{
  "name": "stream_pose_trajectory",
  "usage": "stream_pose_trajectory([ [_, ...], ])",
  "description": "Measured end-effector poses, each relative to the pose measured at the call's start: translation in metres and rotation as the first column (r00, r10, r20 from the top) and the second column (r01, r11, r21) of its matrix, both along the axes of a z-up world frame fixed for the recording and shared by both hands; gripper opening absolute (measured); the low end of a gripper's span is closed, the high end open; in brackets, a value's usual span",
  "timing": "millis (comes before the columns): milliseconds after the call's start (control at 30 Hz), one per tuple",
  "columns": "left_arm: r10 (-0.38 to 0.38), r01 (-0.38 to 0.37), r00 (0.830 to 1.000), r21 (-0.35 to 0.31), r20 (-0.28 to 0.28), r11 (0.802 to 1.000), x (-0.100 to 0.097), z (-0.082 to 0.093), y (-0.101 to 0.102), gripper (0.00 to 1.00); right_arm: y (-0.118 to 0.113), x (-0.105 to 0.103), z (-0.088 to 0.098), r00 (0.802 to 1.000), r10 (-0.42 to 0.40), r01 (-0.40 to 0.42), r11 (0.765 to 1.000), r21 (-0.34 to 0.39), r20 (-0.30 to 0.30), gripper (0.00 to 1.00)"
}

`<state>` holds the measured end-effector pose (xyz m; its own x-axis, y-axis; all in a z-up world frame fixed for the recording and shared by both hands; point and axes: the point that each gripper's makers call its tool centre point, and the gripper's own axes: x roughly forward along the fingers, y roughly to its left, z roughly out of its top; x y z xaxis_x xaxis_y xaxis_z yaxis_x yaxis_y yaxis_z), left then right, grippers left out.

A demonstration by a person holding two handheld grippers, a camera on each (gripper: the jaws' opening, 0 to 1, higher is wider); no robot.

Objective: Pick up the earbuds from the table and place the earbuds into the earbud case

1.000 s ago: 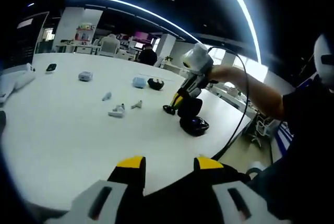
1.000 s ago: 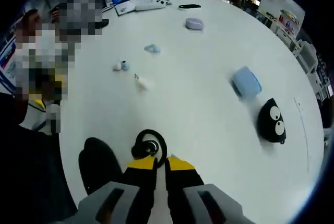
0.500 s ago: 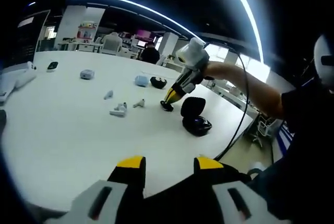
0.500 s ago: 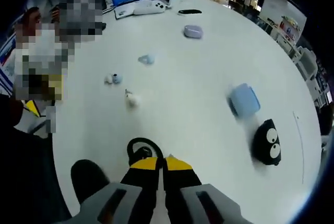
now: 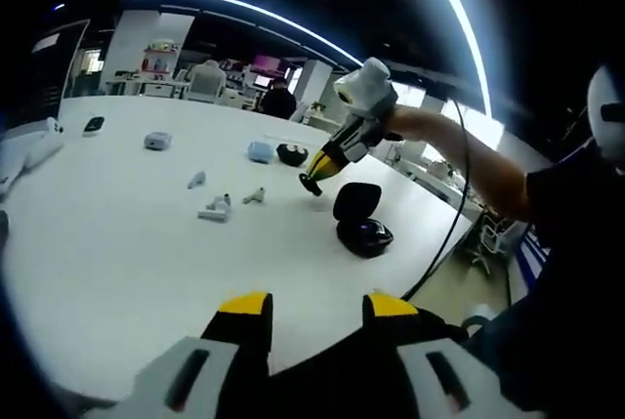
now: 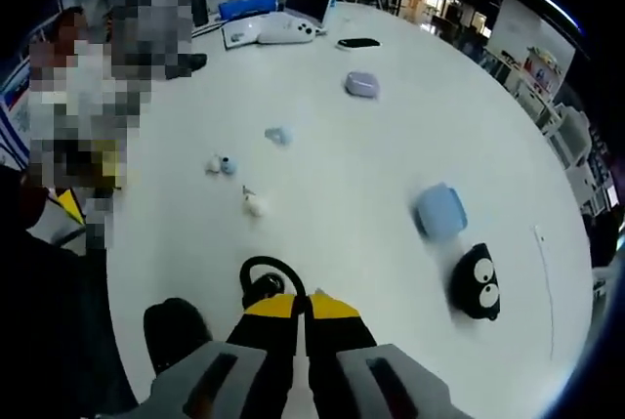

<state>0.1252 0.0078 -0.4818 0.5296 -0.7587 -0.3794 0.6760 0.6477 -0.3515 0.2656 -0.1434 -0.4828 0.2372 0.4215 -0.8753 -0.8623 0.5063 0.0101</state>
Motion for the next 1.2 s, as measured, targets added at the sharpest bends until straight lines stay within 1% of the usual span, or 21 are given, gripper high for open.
stream_pose_trajectory([
  [167,-0.008,0.008,1.0,0.011,0.01,1.0,0.001,0.002,-0.001,0.39,0.002,-0.006,0.024,0.999,0.009,-0.011,0.999,0.034,0.045,0.02],
  [367,-0.021,0.021,0.999,0.019,0.028,1.0,-0.003,0.008,-0.008,0.39,0.007,-0.026,0.056,0.994,0.035,-0.042,0.997,0.068,0.102,0.02],
  [467,-0.03,0.029,0.999,0.021,0.034,0.999,-0.007,0.01,-0.013,0.39,0.009,-0.04,0.066,0.991,0.053,-0.062,0.995,0.075,0.124,0.02],
  [567,-0.039,0.038,0.999,0.023,0.037,0.999,-0.011,0.01,-0.016,0.39,0.009,-0.053,0.071,0.989,0.068,-0.079,0.993,0.084,0.132,0.02],
  [600,-0.042,0.041,0.998,0.026,0.037,0.999,-0.012,0.01,-0.018,0.39,0.011,-0.06,0.069,0.988,0.072,-0.084,0.993,0.083,0.134,0.02],
  [733,-0.052,0.05,0.998,0.037,0.043,0.998,-0.017,0.011,-0.022,0.39,0.007,-0.078,0.065,0.987,0.085,-0.096,0.992,0.076,0.139,0.02],
  [900,-0.061,0.058,0.996,0.058,0.059,0.997,-0.021,0.014,-0.027,0.4,0.001,-0.095,0.058,0.987,0.084,-0.095,0.993,0.074,0.136,0.02],
  [1033,-0.065,0.061,0.996,0.063,0.063,0.996,-0.022,0.015,-0.029,0.41,-0.004,-0.105,0.047,0.988,0.085,-0.094,0.993,0.067,0.126,0.02],
  [1200,-0.061,0.057,0.996,0.072,0.065,0.996,-0.022,0.015,-0.029,0.43,-0.006,-0.112,0.03,0.99,0.088,-0.094,0.994,0.052,0.108,0.02],
])
